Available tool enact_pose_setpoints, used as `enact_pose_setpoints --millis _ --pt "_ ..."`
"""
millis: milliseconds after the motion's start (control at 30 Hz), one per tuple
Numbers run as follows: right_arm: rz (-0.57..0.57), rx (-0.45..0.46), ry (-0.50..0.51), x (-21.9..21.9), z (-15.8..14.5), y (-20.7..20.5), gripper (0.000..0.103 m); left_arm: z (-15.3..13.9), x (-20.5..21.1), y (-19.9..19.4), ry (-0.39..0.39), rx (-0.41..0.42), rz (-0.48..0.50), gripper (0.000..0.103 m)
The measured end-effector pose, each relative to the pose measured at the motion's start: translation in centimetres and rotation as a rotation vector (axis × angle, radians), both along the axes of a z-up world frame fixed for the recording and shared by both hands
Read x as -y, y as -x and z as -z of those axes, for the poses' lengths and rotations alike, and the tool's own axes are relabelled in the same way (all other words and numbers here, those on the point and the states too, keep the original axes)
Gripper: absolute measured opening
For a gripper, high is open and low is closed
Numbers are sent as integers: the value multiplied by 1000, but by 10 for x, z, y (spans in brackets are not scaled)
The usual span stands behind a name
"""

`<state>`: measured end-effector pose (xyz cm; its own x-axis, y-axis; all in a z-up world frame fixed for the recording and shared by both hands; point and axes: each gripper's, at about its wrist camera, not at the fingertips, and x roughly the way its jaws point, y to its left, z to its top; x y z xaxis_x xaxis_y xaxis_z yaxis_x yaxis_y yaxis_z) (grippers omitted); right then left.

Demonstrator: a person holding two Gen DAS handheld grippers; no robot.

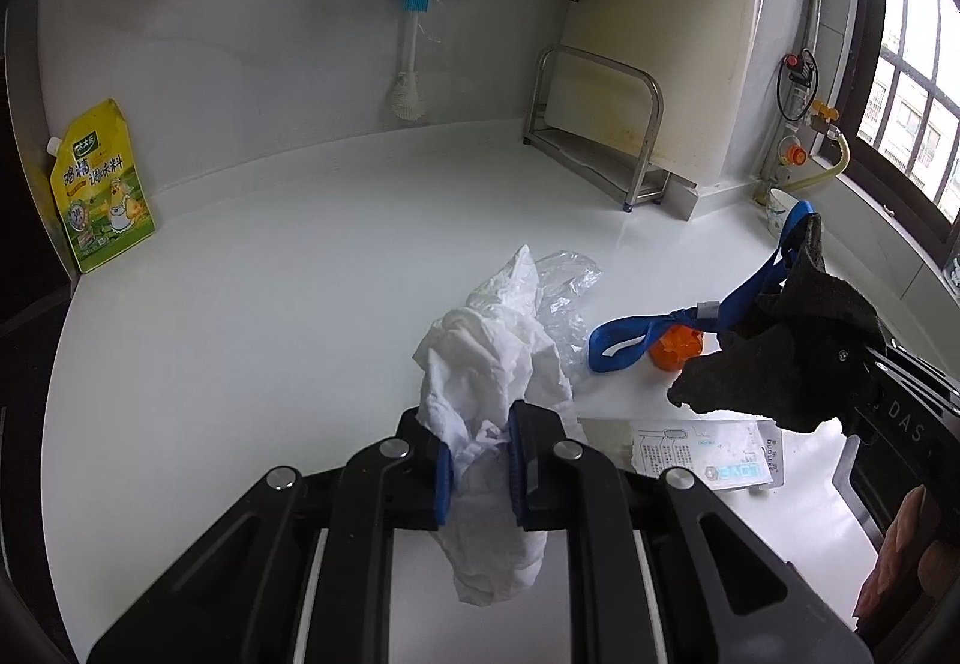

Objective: Collect trash
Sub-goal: 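Carry the white bag and grey cloth with both tools over the basket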

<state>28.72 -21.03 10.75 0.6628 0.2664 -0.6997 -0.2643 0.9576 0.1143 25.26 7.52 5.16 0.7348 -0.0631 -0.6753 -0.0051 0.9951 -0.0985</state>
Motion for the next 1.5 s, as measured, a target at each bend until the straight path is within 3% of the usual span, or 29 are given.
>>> enact_pose_setpoints --millis 100,200,300,433,567,800,1200,1500 --pt "-4 -28 -62 8 -8 6 7 -4 -1 7 7 6 1 15" --pt "-25 -41 -17 2 -9 19 7 -8 -2 14 15 8 4 15" --pt "-52 -56 -55 2 -12 36 7 -12 -1 24 7 20 8 15" --pt "-96 -165 -182 4 -1 50 7 -17 -3 38 6 26 11 15" --pt "-113 -222 -214 -5 12 70 7 -22 -11 51 4 33 1 15" --pt "-166 -370 -398 -26 35 103 7 -30 -29 76 -10 44 -19 15" --pt "-161 -333 -368 -35 31 155 7 -32 -53 130 -22 45 -28 15" --pt "-112 -292 -298 -9 27 200 7 -18 -35 182 -22 23 44 15"
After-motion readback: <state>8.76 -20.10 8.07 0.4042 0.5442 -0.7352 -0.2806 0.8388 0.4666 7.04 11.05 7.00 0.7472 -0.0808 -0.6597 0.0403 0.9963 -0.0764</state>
